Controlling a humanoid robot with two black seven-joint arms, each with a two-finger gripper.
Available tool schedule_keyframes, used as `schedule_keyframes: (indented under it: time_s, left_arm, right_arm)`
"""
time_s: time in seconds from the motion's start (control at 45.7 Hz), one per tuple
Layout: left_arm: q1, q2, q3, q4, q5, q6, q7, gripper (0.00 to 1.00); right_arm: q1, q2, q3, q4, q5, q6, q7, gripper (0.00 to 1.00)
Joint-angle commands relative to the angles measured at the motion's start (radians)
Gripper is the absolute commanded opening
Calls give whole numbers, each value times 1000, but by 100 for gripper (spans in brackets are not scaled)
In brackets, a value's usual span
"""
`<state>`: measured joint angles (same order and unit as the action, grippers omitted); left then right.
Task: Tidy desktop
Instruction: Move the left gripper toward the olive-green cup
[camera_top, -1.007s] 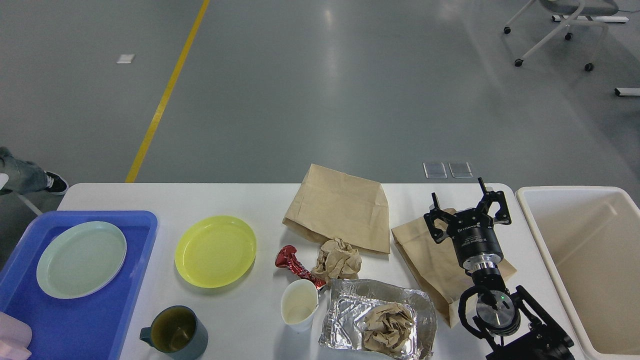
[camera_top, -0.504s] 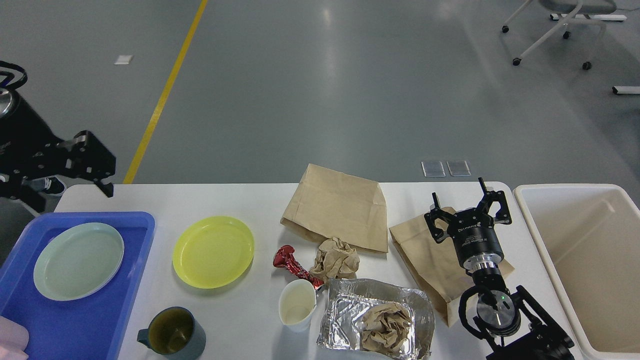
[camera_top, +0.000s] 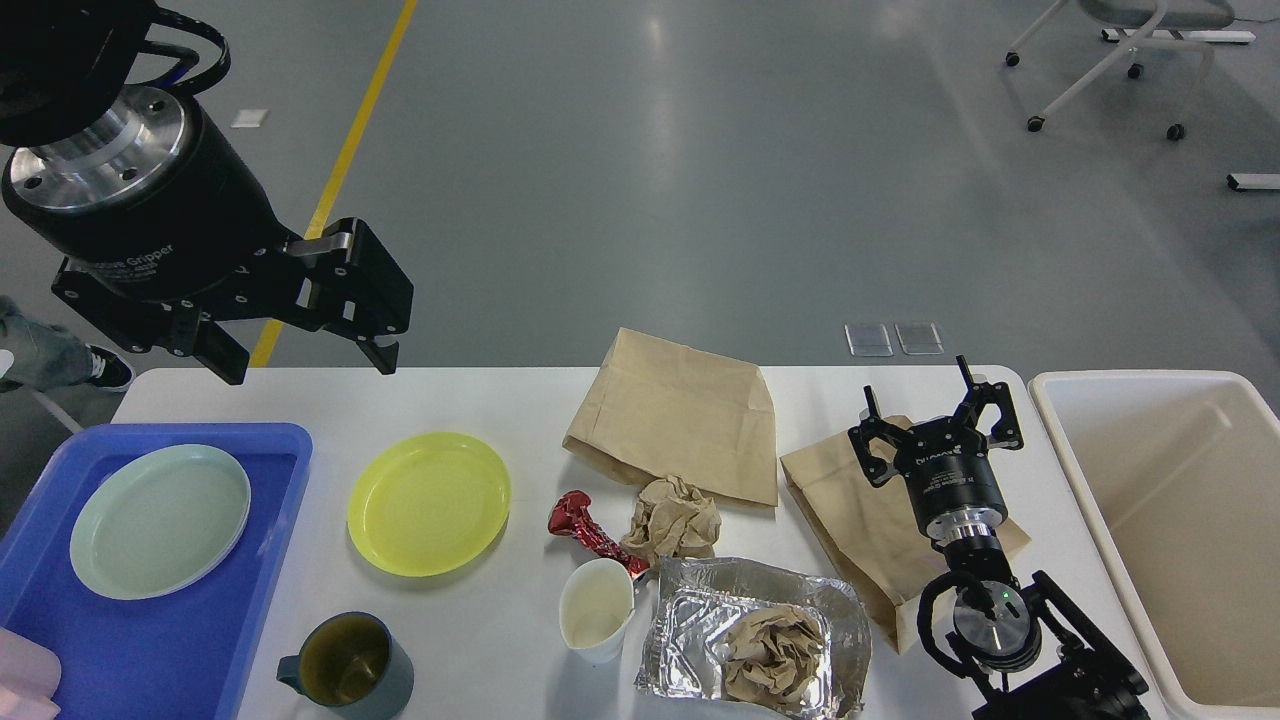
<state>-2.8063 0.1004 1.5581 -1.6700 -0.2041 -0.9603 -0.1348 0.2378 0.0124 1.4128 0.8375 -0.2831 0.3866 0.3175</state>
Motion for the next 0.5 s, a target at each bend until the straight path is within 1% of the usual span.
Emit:
schedule_keyframes:
  time_s: [0.0,0.153,0.263,0.394,0.438,0.482]
  left_arm:
    - [8,-8,-36,1,-11,0,0,95]
    - [53,10,-53,21,-9,0,-2,96]
    - [151,12,-53,47,-6,3,0,96]
    - [298,22,-67,67,-4,84,1,95]
    - [361,21,-88,69,2,113,15,96]
    - [422,19,-105,78,15,147,18,96]
  right_arm:
    - [0,0,0,0,-1,0,0,100]
    - [0,0,0,0,1,0,0,100]
    - [0,0,0,0,1,0,0,100]
    - [0,0,0,0,1,0,0,100]
    - [0,0,0,0,1,0,0,100]
    - [0,0,0,0,-1,0,0,100]
